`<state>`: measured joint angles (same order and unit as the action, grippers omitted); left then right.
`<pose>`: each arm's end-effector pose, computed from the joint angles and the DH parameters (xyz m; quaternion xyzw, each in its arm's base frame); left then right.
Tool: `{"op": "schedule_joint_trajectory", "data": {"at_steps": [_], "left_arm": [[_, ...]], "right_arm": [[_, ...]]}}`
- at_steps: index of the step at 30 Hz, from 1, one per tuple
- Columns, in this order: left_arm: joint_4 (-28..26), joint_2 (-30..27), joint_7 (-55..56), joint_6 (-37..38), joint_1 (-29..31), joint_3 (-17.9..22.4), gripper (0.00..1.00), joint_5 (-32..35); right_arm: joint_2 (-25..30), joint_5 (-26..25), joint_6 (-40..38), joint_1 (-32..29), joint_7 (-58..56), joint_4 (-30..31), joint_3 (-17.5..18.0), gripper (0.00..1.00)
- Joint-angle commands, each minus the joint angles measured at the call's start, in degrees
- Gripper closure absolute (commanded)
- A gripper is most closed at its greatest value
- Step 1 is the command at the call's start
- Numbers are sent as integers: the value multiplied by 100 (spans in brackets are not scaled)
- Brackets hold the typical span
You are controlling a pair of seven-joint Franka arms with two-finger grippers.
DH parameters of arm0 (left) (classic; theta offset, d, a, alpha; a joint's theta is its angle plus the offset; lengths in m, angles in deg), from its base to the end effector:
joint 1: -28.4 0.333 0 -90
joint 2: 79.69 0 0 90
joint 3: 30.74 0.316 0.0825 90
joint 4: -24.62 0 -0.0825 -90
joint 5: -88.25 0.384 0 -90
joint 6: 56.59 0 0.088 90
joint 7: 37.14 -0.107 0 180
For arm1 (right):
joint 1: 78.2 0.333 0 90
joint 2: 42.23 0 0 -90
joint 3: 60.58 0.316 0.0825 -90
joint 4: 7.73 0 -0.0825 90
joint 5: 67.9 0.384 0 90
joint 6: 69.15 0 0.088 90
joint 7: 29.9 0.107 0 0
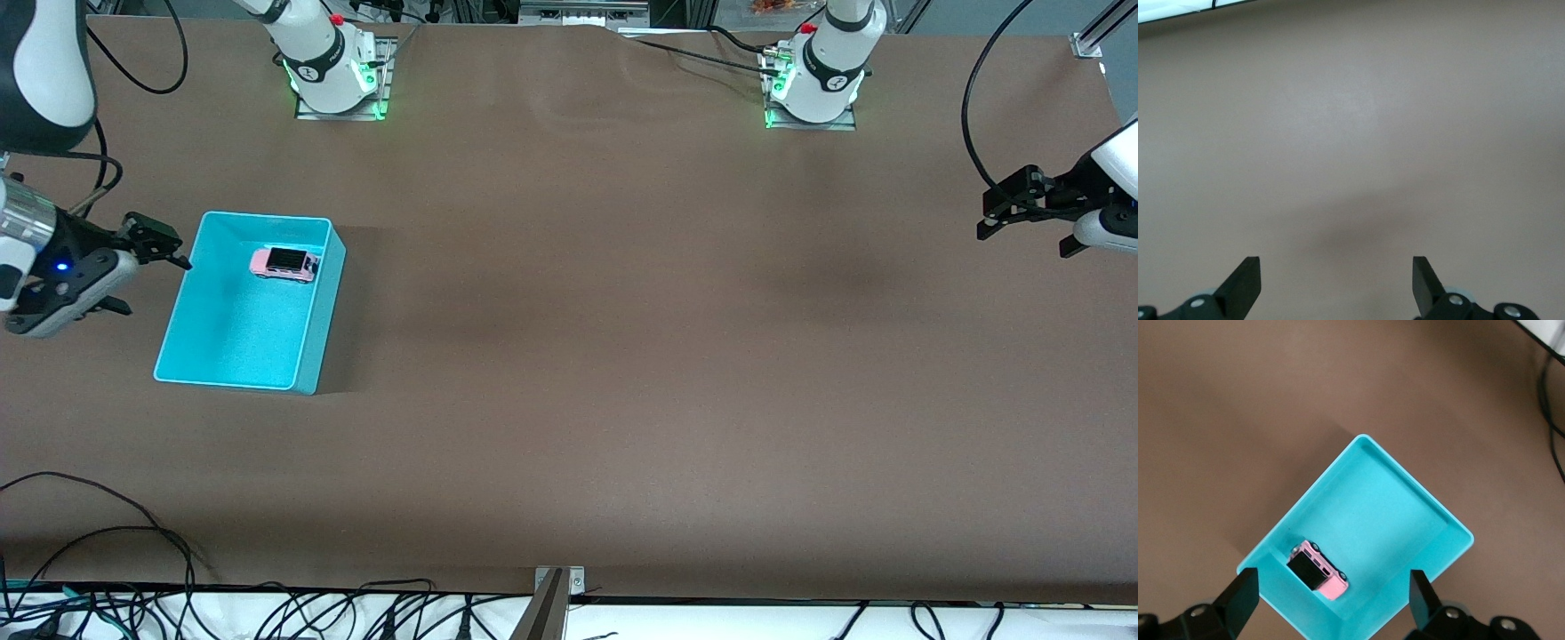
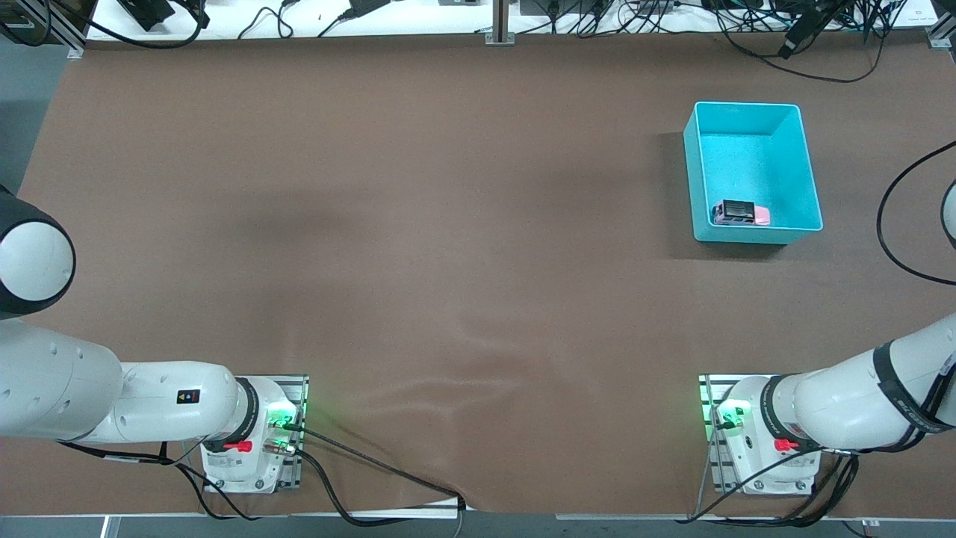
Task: Wind and store pink jeep toy
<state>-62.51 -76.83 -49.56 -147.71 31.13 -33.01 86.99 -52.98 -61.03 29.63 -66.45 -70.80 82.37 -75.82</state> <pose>0.5722 0.0029 0.6219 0.9945 -0.1040 0.0112 0.0108 0.6158 -0.0140 0.5305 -0.9491 -0.3127 0.0005 0.0375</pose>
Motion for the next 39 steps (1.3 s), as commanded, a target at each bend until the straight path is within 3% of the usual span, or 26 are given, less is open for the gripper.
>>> {"op": "schedule_joint_trajectory", "data": {"at_steps": [1, 8, 16, 29, 34, 39], "left_arm": [[188, 74, -24, 112, 26, 7, 0, -138], [188, 74, -24, 112, 26, 16, 0, -138], [188, 74, -24, 112, 26, 16, 0, -147], [188, 74, -24, 112, 8, 7, 0, -138], [188, 74, -24, 112, 17, 7, 0, -147], [188, 74, -24, 112, 17, 7, 0, -146]], "right_arm": [[-121, -107, -210, 2, 1213, -458, -32, 0], [-121, -309, -227, -24, 2559, -749, -32, 0], [238, -678, -561, 11, 3052, -679, -6, 0], [1724, -933, -403, 20, 3315, 973, 117, 0], [1830, -986, -342, 20, 3588, 1114, 223, 0], [1584, -969, -157, 20, 3606, 921, 232, 0]]}}
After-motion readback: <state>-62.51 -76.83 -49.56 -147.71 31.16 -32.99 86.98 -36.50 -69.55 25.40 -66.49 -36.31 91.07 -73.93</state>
